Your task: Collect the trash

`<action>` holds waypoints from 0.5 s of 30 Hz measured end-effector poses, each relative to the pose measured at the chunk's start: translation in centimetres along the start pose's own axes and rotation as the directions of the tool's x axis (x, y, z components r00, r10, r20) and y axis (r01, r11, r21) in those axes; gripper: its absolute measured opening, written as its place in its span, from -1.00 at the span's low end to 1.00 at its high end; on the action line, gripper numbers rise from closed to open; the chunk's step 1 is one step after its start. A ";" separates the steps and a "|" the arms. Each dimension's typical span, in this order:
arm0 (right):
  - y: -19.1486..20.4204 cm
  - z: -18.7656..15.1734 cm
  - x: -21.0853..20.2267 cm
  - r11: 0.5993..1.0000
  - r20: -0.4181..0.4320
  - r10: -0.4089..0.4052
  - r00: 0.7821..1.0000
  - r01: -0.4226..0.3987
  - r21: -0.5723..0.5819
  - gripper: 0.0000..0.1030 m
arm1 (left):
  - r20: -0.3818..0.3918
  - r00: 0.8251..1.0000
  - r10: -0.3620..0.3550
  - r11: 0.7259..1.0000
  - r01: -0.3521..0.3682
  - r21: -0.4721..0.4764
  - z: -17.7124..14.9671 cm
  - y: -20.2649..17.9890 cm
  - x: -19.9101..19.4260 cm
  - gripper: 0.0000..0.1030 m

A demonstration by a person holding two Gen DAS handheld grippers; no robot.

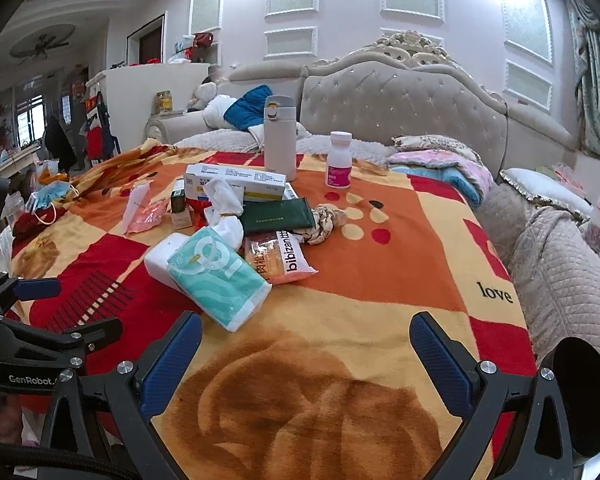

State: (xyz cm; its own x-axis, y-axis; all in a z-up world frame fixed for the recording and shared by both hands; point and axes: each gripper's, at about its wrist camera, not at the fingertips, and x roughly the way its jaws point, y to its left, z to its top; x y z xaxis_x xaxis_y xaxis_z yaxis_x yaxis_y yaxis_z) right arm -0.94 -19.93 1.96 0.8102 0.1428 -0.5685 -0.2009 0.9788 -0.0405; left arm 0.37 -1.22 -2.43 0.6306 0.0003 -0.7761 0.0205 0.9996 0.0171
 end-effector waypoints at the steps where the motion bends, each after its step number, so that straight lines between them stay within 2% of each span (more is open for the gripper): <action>1: 0.0 0.0 0.0 1.000 -0.001 0.000 1.000 0.000 0.001 1.00 | -0.001 1.000 0.000 1.000 0.000 0.002 0.0 -0.1 0.0 1.00; 7: 0.1 0.1 0.0 1.000 0.001 0.008 1.000 -0.008 -0.007 1.00 | -0.006 1.000 0.021 1.000 -0.021 0.008 -0.1 -0.3 0.3 1.00; 15: 0.2 -0.1 -0.1 1.000 0.001 0.020 1.000 -0.020 -0.011 1.00 | -0.010 1.000 0.010 1.000 -0.010 -0.008 -0.1 0.2 0.4 1.00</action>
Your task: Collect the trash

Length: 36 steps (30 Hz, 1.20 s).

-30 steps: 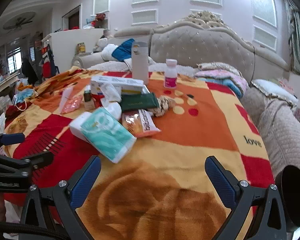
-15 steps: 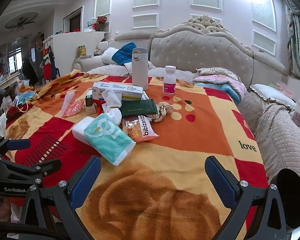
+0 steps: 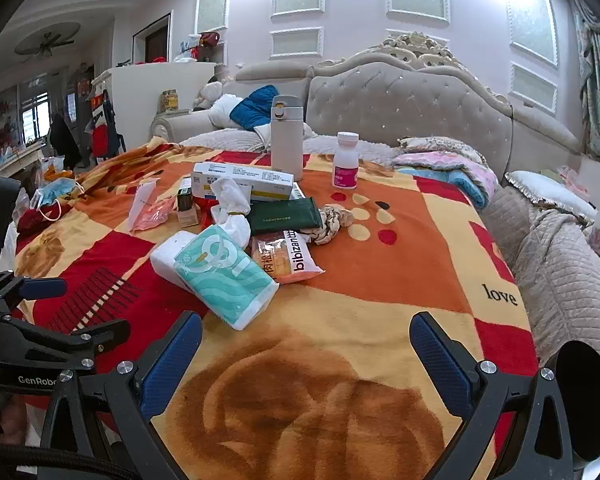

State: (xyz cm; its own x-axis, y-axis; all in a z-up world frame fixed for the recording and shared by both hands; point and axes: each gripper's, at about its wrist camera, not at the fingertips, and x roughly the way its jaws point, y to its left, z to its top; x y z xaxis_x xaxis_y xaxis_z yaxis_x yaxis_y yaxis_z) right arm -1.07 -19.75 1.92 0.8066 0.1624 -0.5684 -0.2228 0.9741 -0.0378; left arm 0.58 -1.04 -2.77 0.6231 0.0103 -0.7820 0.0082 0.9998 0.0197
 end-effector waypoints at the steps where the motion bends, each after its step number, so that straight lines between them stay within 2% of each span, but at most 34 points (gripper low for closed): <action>1: 0.0 0.0 0.0 1.000 0.001 0.000 1.000 0.000 0.001 1.00 | 0.001 1.000 -0.002 1.000 0.002 -0.002 0.0 0.1 0.0 1.00; 36: 0.5 -0.1 0.2 1.000 -0.002 0.003 1.000 -0.003 -0.011 1.00 | -0.002 1.000 0.007 0.999 -0.007 -0.038 -0.1 1.8 0.6 1.00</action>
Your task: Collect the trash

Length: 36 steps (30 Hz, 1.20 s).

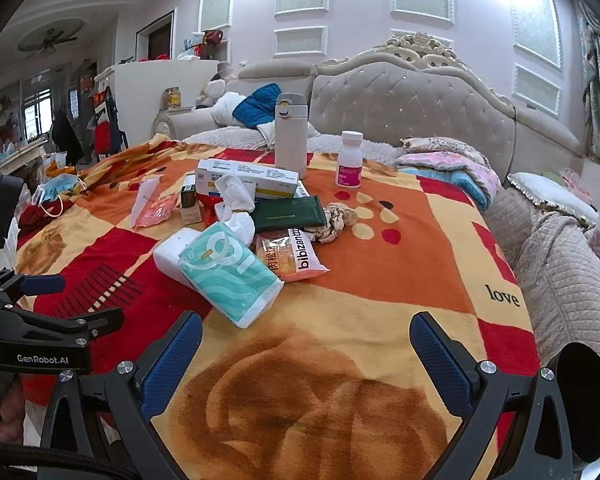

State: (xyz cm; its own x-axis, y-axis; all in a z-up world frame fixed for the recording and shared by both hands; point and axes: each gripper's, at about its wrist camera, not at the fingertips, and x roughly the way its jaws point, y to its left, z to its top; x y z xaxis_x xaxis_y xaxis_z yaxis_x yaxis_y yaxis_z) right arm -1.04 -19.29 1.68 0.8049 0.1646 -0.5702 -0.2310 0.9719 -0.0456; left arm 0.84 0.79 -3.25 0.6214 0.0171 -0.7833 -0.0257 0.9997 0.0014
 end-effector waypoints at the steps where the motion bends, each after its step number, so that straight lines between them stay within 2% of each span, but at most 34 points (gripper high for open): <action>1: 0.0 0.0 0.1 1.000 -0.001 -0.001 1.000 0.001 0.002 1.00 | 0.000 1.000 0.001 1.000 -0.001 0.001 0.0 0.1 0.0 1.00; 9: -0.3 0.0 0.0 1.000 -0.006 -0.004 1.000 0.005 0.013 1.00 | 0.019 1.000 0.022 1.000 -0.022 -0.015 0.6 1.5 0.4 1.00; 15: -1.0 0.5 0.5 0.999 -0.012 0.007 1.000 -0.007 0.040 1.00 | 0.074 0.996 0.052 0.999 -0.053 0.004 2.3 3.1 1.1 1.00; 20: -1.9 2.1 2.3 0.998 -0.019 0.019 1.000 -0.018 0.062 1.00 | 0.143 0.990 0.018 1.000 -0.021 0.018 5.2 5.3 1.9 1.00; 24: -2.8 3.5 4.5 0.997 -0.027 0.008 1.000 -0.006 0.078 1.00 | 0.191 0.981 0.031 0.999 -0.035 0.018 7.8 7.2 2.6 1.00; 30: -6.1 4.3 7.9 0.976 -0.070 0.005 0.998 0.011 0.219 1.00 | 0.184 0.982 0.045 0.998 -0.051 0.028 10.5 8.9 5.2 1.00; 33: -8.3 3.3 8.9 0.946 -0.112 -0.018 0.994 0.053 0.321 1.00 | 0.185 0.983 -0.003 0.998 -0.009 0.067 11.5 9.1 6.5 1.00; 36: -9.4 2.8 9.1 0.921 -0.123 -0.036 0.992 0.081 0.380 1.00 | 0.152 0.987 -0.054 0.994 0.037 0.108 13.1 9.3 8.7 1.00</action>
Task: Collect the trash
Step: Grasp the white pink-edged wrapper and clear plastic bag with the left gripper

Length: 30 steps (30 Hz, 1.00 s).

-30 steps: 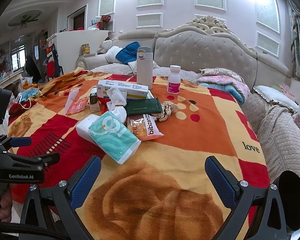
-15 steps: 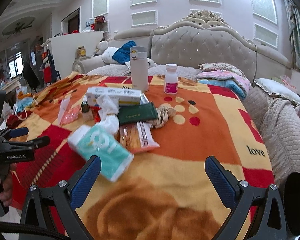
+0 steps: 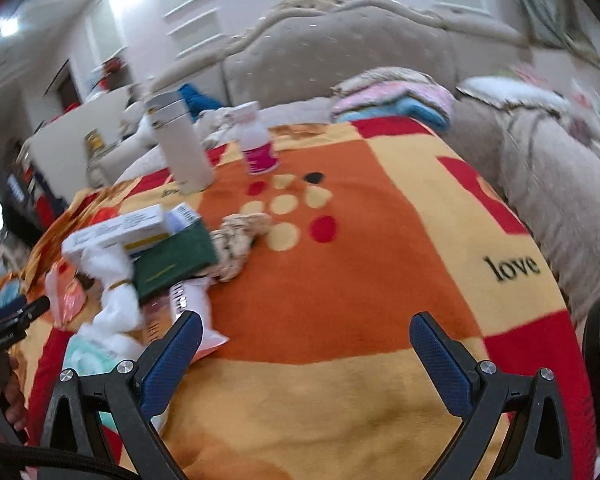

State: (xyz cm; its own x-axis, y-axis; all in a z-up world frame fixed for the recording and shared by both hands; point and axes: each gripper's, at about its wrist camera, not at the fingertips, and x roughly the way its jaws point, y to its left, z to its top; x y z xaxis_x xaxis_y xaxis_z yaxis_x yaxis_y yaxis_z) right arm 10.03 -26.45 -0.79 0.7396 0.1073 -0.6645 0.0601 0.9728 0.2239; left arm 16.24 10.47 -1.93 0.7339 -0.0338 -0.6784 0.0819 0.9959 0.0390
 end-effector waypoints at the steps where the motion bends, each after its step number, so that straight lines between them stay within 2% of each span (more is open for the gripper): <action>1: -0.3 -0.1 0.0 1.000 0.000 -0.005 1.000 0.005 0.017 1.00 | -0.018 1.000 -0.006 1.000 0.006 0.008 0.3 0.1 0.8 1.00; 3: -0.4 -0.1 0.0 0.999 -0.005 0.002 1.000 -0.002 0.033 1.00 | -0.039 0.999 -0.003 1.000 0.004 0.022 1.0 0.4 2.5 1.00; 6: 0.1 -0.2 -0.2 1.000 0.002 0.002 1.000 -0.002 0.015 1.00 | -0.060 0.997 0.052 0.998 -0.050 0.033 1.7 0.7 4.6 1.00; 8: 0.4 -0.1 -0.3 1.000 0.007 0.003 1.000 -0.003 -0.001 1.00 | -0.082 0.995 0.053 0.998 -0.051 0.022 1.7 0.7 5.6 0.97; 10: 0.9 -0.1 -0.6 1.000 0.017 0.010 1.000 -0.009 -0.019 1.00 | -0.097 0.995 0.024 1.000 -0.025 -0.009 1.3 0.7 6.0 0.61; 11: 1.2 0.0 -0.8 0.999 0.026 0.018 1.000 -0.017 -0.027 1.00 | -0.111 0.994 0.020 0.999 -0.022 -0.023 1.0 0.6 6.0 0.11; 12: 1.5 0.0 -1.1 0.999 0.040 0.030 0.999 -0.028 -0.039 1.00 | -0.122 0.992 0.023 0.999 -0.027 -0.037 0.7 0.5 6.0 -0.25; 13: 1.8 0.1 -1.5 0.998 0.059 0.048 0.997 -0.045 -0.050 1.00 | -0.129 0.992 0.008 0.997 -0.018 -0.070 0.4 0.6 5.7 -0.29; 15: 2.4 0.5 -1.8 0.992 0.070 0.118 0.991 -0.114 -0.055 1.00 | -0.115 0.993 -0.003 0.995 -0.009 -0.101 -0.5 0.0 4.2 -0.69; 16: 3.1 1.0 -1.5 0.985 0.043 0.162 0.986 -0.159 -0.060 1.00 | -0.115 0.993 0.005 0.994 -0.018 -0.106 -0.9 -0.3 3.7 -0.70; 18: 4.6 2.0 -1.0 0.979 0.022 0.185 0.983 -0.182 -0.092 1.00 | -0.114 0.993 0.016 0.992 -0.030 -0.124 -1.9 -0.9 2.3 -0.71; 22: 9.3 4.8 0.5 0.935 -0.047 0.219 0.975 -0.224 -0.275 1.00 | -0.110 0.994 -0.016 0.982 -0.005 -0.188 -4.5 -2.1 0.1 -0.71; 25: 12.0 6.3 2.7 0.885 -0.117 0.162 0.980 -0.196 -0.422 1.00 | -0.054 0.998 -0.022 0.983 0.011 -0.185 -4.9 -2.4 -0.7 -0.71; 28: 13.6 6.7 4.9 0.827 -0.142 0.076 0.987 -0.141 -0.544 1.00 | -0.070 0.997 -0.045 0.972 0.027 -0.235 -4.9 -1.7 -0.3 -0.71; 30: 14.7 6.9 5.6 0.785 -0.151 0.056 0.987 -0.137 -0.604 1.00 | -0.067 0.996 -0.051 0.965 0.032 -0.261 -5.0 -1.3 -0.4 -0.71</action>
State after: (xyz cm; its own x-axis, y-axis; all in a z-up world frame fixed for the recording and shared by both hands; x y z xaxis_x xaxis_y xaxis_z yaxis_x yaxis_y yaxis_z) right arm 19.70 -12.97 3.71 0.6321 0.1914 -0.7509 -0.4590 0.8732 -0.1637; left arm 12.50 9.59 -5.41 0.6819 -0.0790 -0.7272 -0.0736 0.9817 -0.1757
